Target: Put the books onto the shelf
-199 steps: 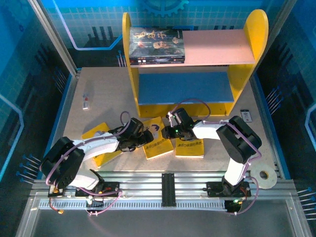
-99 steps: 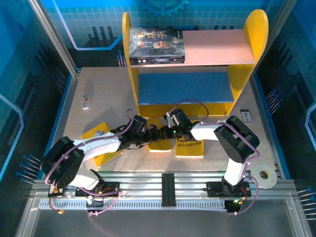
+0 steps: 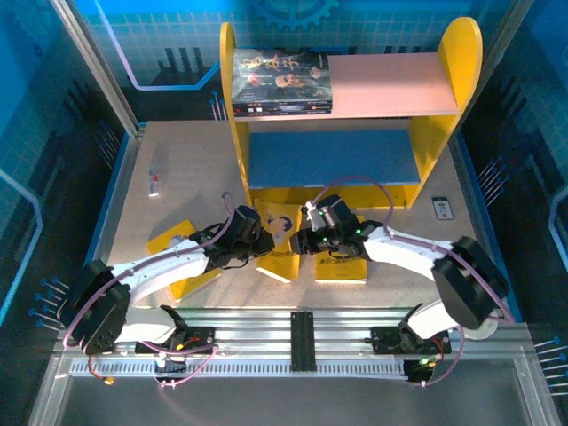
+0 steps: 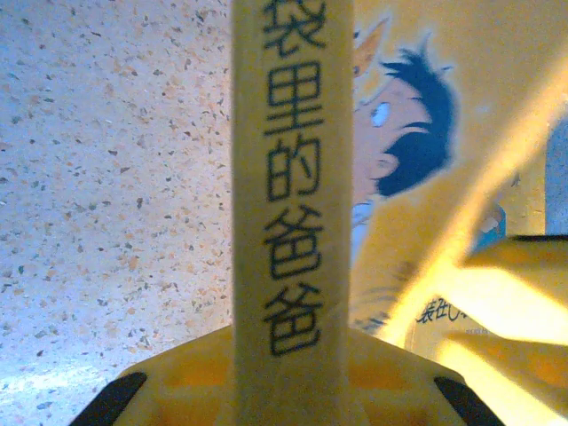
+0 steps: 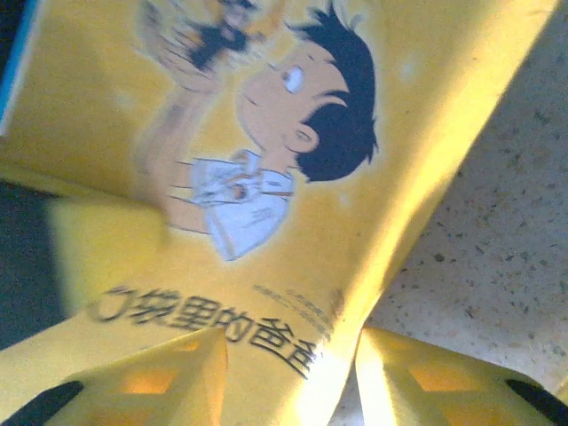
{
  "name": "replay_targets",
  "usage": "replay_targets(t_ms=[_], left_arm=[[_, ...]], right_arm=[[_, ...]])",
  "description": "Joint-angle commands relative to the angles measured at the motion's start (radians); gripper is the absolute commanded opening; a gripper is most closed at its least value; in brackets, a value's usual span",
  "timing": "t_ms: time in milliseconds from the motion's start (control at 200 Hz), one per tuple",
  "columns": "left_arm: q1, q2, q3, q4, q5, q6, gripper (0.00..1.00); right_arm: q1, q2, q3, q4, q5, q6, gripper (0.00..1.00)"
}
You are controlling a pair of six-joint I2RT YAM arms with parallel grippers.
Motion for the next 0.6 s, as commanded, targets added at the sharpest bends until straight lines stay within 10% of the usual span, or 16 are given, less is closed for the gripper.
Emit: replay_targets(t_ms=[0, 595], left_arm=[[-0.053, -0.086, 0.057, 0.006, -0.071, -0.009, 0.00], [-0.211, -0.102, 0.309, 0.155, -0.371, 0.029, 0.00]], right_arm=[[-0.010, -0.138, -0.020, -0.069, -0.017, 0.025, 0.47], [-0.140, -0.695, -0.296, -0.049, -0.128, 0.407, 0.88]])
